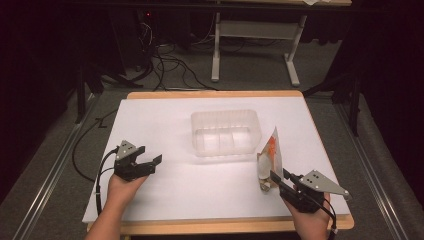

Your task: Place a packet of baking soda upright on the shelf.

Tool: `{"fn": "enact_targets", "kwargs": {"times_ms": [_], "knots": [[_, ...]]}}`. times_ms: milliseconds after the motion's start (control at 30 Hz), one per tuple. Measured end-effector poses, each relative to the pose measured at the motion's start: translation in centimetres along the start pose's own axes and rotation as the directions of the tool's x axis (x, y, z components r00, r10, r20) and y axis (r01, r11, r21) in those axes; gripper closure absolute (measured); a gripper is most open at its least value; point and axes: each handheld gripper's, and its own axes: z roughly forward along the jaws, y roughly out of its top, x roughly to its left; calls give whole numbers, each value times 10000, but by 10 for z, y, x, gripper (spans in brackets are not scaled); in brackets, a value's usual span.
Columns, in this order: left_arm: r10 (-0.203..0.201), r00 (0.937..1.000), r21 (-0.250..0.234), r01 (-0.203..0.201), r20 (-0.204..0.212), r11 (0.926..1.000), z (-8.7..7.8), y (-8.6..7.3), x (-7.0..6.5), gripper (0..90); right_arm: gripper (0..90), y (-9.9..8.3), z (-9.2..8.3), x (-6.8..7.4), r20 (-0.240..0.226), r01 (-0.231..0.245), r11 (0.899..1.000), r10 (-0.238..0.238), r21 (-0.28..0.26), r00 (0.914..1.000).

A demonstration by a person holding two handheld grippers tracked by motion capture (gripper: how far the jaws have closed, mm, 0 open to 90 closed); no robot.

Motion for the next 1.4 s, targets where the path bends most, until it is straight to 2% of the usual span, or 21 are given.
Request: {"fn": "enact_targets", "kwargs": {"times_ms": [100, 200, 367, 567, 667, 967, 1100, 1333, 1400], "knots": [[3, 10000, 9, -3, -19, 10000, 1, 0, 0, 252, 699, -1, 3, 3, 22, 76, 9999, -76, 126, 10000], [31, 10000, 35, -31, -23, 10000, 1, 0, 0, 252, 785, -2, 5, 3, 99, 218, 9996, -219, 186, 9997], [30, 10000, 55, -30, -40, 10000, 1, 0, 0, 252, 898, -1, 6, 0, 317, 139, 9999, -141, 57, 9994], [54, 10000, 41, -54, -17, 10000, 1, 0, -2, 253, 900, 3, 1, -13, 680, -155, 9998, 164, -125, 9976], [48, 10000, 38, -48, -23, 10000, 1, 0, -2, 252, 900, 4, -1, -19, 952, -149, 9997, 166, -178, 9953], [-2, 10000, 36, 2, -51, 10000, 2, 0, 1, 252, 900, 10, 0, -35, 1295, -378, 9985, 428, -405, 9907], [27, 10000, 48, -27, -46, 10000, 2, 0, 1, 253, 895, 9, 1, -40, 1374, -677, 9963, 744, -528, 9877], [59, 10000, 109, -59, -34, 9999, 3, -1, 0, 252, 868, 9, 8, -44, 1426, -856, 9939, 948, -690, 9852], [58, 10000, 116, -58, -36, 9999, 3, -1, 0, 253, 893, 9, 12, -46, 1380, -888, 9937, 976, -686, 9856]]}}
